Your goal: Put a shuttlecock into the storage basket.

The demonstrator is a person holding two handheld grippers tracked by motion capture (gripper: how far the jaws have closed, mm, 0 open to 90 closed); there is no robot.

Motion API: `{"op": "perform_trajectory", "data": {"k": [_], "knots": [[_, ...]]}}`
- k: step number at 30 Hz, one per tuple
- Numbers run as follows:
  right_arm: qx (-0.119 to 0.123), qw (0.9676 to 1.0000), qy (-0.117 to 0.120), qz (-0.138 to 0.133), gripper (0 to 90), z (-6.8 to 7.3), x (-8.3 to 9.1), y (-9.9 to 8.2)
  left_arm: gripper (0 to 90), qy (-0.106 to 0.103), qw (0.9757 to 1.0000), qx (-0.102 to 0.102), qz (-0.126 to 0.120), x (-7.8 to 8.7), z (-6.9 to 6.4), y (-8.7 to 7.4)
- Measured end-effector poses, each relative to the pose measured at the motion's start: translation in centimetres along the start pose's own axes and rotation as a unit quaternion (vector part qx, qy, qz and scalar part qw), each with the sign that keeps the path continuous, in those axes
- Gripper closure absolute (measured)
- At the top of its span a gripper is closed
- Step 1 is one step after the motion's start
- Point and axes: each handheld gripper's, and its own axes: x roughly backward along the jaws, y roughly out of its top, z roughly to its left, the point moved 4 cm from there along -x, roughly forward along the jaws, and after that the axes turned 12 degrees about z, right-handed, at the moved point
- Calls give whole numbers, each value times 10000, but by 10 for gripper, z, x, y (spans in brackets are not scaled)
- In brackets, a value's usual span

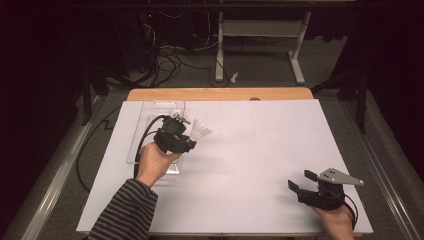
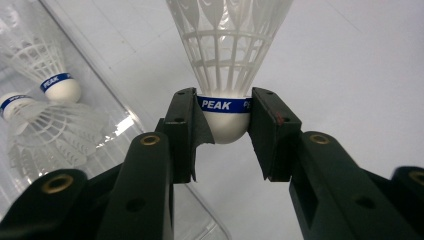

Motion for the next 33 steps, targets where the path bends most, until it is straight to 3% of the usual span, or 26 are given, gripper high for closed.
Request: {"op": "perform_trajectory", "data": {"k": [33], "knots": [[-9, 10000, 2, 7, 275, 0, 0, 0, 648, 327, 9986, 309, -270, 25, 36, 5]]}}
